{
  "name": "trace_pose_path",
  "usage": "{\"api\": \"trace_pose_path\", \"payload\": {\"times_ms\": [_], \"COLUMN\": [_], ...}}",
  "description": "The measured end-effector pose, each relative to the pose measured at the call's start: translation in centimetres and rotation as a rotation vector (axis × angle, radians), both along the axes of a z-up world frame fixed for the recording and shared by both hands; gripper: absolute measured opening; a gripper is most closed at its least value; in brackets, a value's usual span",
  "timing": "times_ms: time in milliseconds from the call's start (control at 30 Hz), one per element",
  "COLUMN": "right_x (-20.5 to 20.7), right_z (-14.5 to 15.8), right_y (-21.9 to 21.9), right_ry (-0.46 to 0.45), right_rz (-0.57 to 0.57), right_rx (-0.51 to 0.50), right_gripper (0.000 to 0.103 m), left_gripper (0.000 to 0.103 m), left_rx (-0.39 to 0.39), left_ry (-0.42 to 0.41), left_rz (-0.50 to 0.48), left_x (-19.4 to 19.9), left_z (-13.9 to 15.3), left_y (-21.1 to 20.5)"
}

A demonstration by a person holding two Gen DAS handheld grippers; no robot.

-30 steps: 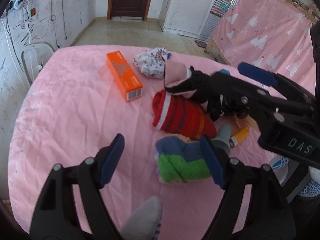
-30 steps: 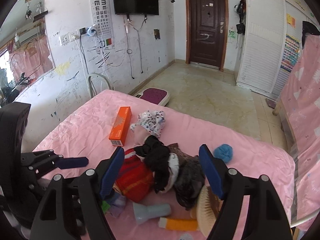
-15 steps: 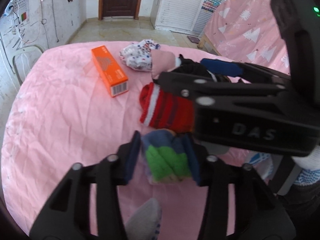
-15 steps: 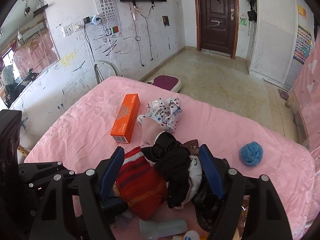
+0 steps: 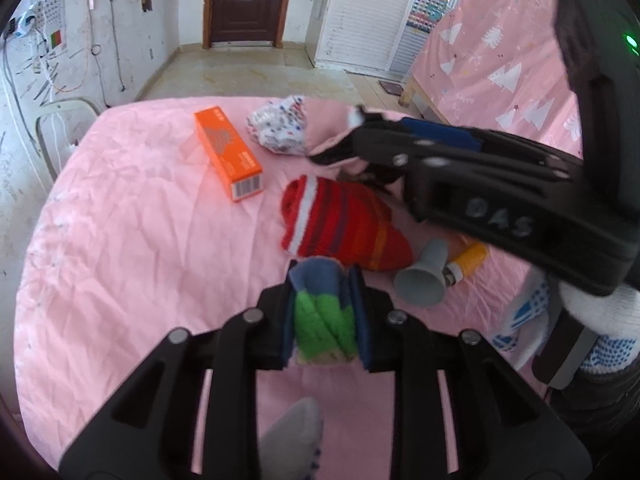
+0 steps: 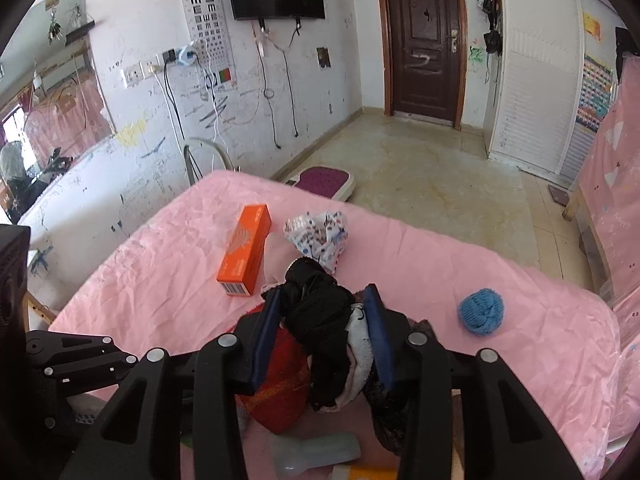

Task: Collect trash
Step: 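Grasp the blue-green sock with the left gripper while the right gripper grasps the black cloth, then carry the sock and black cloth to the orange bin while both grippers open to drop them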

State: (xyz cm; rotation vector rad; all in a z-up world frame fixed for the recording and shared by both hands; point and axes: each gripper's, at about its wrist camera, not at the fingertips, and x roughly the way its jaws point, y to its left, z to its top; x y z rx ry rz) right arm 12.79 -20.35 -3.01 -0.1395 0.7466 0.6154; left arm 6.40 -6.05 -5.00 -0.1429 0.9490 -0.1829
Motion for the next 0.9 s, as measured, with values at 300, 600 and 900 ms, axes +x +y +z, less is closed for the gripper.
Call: {"api": "trace_pose_path", "payload": {"times_ms": [300,600,900], "right_x": [-2.1,-3.9,-6.1], "right_z": [3.4,4.9,5.1], "right_y": [-3.2,-9.2,-16.8], "right_ry": [-0.079,-0.125,-0.154], "right_rz": [-0.035,-0.131,-0.252], "right_rx": [0.071,0.122,0.158], "right_gripper": [0.032,0.032,0.032], "left_gripper": [0.023,0.023,0.023], "left_rx": [0.025,0.066,0.090], "left_ry": [-0.102,-0.177,-0.210], "left_rz": [0.035,0.004,-0.081], "left_x": [-1.2,-1.3,-1.2], "left_z": [3.8,6.9,7.9], "left_y": [0.3,-3.1,-8.0]}}
